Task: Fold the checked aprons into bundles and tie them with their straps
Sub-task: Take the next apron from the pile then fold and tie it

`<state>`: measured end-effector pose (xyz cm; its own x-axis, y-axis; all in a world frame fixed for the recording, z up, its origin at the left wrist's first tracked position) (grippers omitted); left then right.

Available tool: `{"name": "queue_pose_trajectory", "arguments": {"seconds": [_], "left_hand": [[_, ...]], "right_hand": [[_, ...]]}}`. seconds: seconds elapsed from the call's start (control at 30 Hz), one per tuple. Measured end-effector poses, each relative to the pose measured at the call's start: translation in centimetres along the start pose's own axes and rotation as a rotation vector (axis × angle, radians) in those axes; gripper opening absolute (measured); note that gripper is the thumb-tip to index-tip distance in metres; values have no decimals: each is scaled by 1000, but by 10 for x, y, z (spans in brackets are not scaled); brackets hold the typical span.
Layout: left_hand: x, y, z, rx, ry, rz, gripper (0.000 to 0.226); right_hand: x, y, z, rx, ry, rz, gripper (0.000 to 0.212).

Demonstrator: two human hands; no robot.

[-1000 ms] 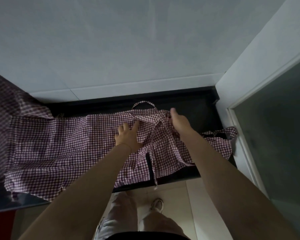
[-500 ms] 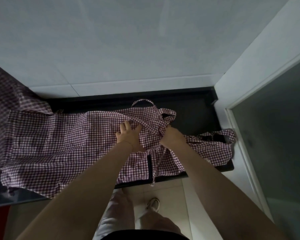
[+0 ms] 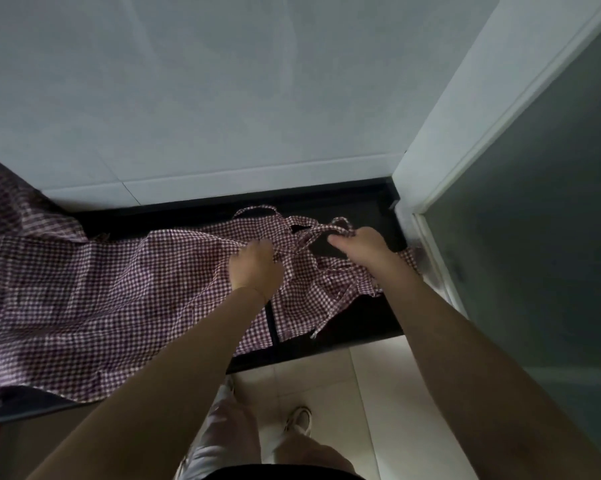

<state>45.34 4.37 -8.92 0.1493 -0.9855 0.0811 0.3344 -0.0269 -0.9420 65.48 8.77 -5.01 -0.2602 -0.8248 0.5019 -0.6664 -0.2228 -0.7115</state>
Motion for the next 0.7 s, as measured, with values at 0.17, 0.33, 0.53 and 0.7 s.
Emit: {"name": "queue_pose_trajectory", "arguments": {"seconds": [0.17,0.33,0.53,0.7], "left_hand": [[-4,-13,67,297,212,-190,48],[-9,-2,58,129,126,-261,23],[-14,-26,47,322,-266,-18,27],[-31,-48,52,348,-326,93,35]], "right_hand": [[22,15,-7,235,-265,-149,23],[22,-5,36,383,-253,69,24],[23,-34,78,383,-63,594,37],[20,-62,78,295,-93,522,27]]}}
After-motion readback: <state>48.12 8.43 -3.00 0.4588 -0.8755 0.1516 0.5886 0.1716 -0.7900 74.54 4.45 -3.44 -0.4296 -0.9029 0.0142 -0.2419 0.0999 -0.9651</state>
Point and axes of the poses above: each hand's wrist, its own x-axis away from the middle knuckle, its own y-axis out of the palm, z = x × y, the point moved 1 cm from there along -x, towards the middle knuckle, and after that the axes turned 8 degrees about z, right-handed, at the moved point
